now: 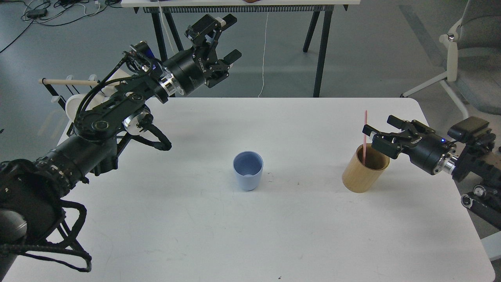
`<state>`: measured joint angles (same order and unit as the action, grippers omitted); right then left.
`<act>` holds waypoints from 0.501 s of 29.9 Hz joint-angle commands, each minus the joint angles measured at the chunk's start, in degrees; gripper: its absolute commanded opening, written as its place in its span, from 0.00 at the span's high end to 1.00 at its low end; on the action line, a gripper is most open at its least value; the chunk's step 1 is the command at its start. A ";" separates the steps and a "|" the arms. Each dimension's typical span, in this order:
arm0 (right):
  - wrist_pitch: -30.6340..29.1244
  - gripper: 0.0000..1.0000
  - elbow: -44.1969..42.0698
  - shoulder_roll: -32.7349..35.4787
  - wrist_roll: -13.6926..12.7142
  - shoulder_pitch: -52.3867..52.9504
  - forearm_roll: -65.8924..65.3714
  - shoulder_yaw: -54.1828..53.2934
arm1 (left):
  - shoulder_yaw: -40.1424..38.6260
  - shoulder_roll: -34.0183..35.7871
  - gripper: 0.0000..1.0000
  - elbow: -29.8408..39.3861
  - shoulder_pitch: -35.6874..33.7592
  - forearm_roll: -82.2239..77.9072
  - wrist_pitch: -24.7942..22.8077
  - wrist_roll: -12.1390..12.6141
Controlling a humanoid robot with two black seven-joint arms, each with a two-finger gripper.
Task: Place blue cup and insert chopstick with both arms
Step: 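Reach the right gripper to the pink stick in the tan cup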
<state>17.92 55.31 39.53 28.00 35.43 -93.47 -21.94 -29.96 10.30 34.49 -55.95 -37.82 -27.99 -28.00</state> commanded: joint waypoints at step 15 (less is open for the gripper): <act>1.24 0.73 -4.07 -7.54 0.00 0.52 0.22 0.05 | 0.08 -0.19 0.01 -0.12 2.07 -0.06 -0.01 0.00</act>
<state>18.81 51.15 31.87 27.99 36.11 -93.23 -21.95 -29.88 10.11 34.42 -54.01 -37.85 -28.00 -28.00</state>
